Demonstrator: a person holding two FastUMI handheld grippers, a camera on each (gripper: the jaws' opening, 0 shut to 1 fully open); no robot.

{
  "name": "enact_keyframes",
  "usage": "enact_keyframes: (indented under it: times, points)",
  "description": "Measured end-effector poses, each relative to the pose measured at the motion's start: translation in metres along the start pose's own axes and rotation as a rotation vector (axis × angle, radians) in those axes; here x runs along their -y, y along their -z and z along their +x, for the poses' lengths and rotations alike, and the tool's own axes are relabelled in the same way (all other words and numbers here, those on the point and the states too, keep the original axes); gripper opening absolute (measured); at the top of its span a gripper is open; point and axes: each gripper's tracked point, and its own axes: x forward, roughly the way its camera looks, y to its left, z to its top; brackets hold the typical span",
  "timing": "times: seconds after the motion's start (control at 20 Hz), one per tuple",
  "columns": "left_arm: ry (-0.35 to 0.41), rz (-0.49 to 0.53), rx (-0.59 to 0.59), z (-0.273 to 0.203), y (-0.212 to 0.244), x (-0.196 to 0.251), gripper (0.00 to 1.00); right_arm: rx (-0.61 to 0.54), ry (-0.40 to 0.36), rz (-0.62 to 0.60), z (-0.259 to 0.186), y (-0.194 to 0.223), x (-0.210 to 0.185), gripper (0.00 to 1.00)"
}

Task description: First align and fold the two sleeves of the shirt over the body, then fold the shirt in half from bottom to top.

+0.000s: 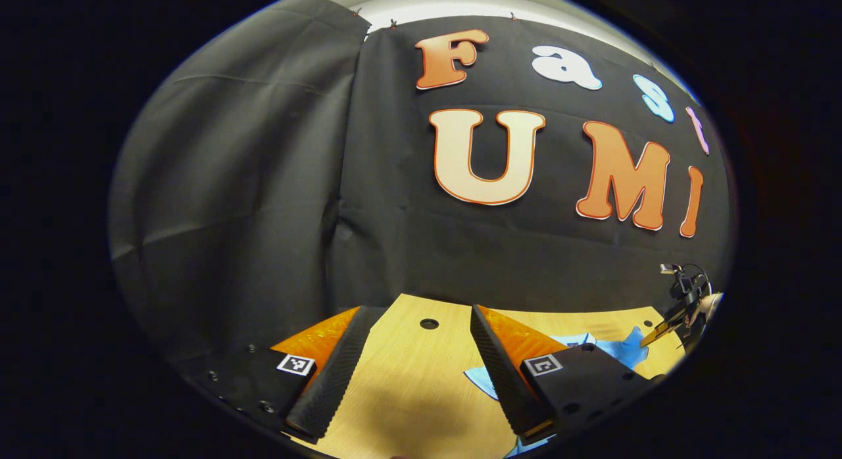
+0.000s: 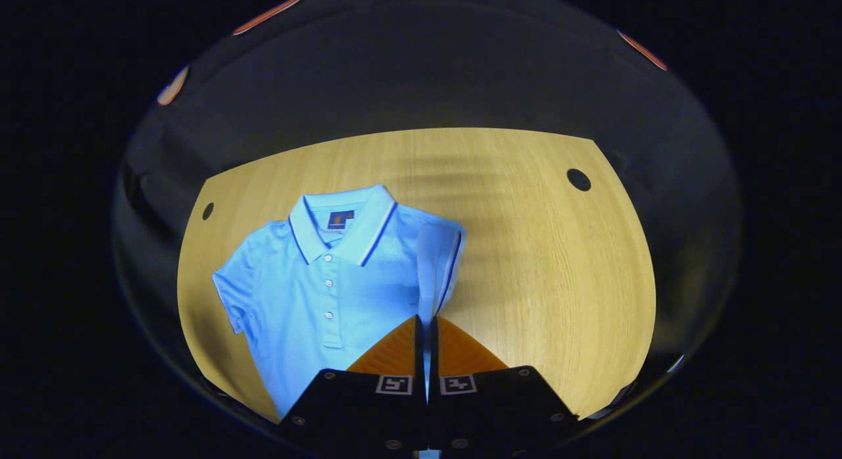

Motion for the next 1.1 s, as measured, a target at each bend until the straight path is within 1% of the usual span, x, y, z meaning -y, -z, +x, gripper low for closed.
enact_keyframes:
  times: [0.1, 0.3, 0.4, 0.45, 0.5, 0.55, 0.6, 0.65, 0.7, 0.75, 0.85, 0.9, 0.95, 1.0, 1.1]
  points:
    - [0.001, 0.001, -0.008, 0.003, 0.001, -0.006, 1.0, -0.013, -0.013, -0.018, 0.0, 0.004, -0.022, 0.02]
    - [0.001, 0.015, -0.012, 0.004, -0.001, -0.013, 0.99, -0.035, -0.094, -0.046, 0.004, 0.014, -0.071, 0.02]
    - [-0.003, 0.017, -0.017, 0.004, 0.001, -0.015, 0.99, -0.039, -0.118, -0.077, 0.006, 0.02, -0.088, 0.04]
    - [-0.002, 0.014, -0.022, 0.005, 0.003, -0.015, 0.99, -0.037, -0.13, -0.092, 0.005, 0.023, -0.095, 0.06]
    - [0.001, 0.007, -0.029, 0.005, 0.004, -0.014, 1.0, -0.039, -0.133, -0.104, 0.005, 0.025, -0.101, 0.13]
    - [0.007, -0.001, -0.035, 0.005, 0.006, -0.012, 1.0, -0.047, -0.152, -0.114, 0.003, 0.03, -0.108, 0.14]
    - [0.013, -0.012, -0.041, 0.004, 0.009, -0.009, 1.0, -0.046, -0.178, -0.13, 0.002, 0.033, -0.115, 0.24]
    - [0.018, -0.022, -0.05, 0.006, 0.012, -0.006, 1.0, -0.042, -0.19, -0.147, -0.001, 0.036, -0.12, 0.29]
    - [0.018, -0.029, -0.059, 0.007, 0.014, -0.003, 1.0, -0.03, -0.2, -0.16, -0.003, 0.037, -0.123, 0.38]
    - [0.017, -0.034, -0.071, 0.01, 0.019, -0.002, 1.0, -0.017, -0.204, -0.164, -0.006, 0.039, -0.125, 0.45]
    - [0.02, -0.044, -0.098, 0.014, 0.025, 0.006, 1.0, 0.003, -0.226, -0.151, -0.013, 0.042, -0.129, 0.63]
    - [0.027, -0.054, -0.114, 0.016, 0.029, 0.013, 1.0, 0.013, -0.237, -0.145, -0.017, 0.044, -0.131, 0.8]
    - [0.031, -0.061, -0.131, 0.019, 0.032, 0.019, 1.0, 0.033, -0.241, -0.147, -0.02, 0.045, -0.131, 0.94]
    - [0.035, -0.068, -0.151, 0.023, 0.038, 0.024, 1.0, 0.052, -0.237, -0.155, -0.023, 0.044, -0.129, 0.99]
    - [0.04, -0.085, -0.197, 0.029, 0.049, 0.036, 1.0, 0.082, -0.247, -0.184, -0.033, 0.049, -0.126, 0.99]
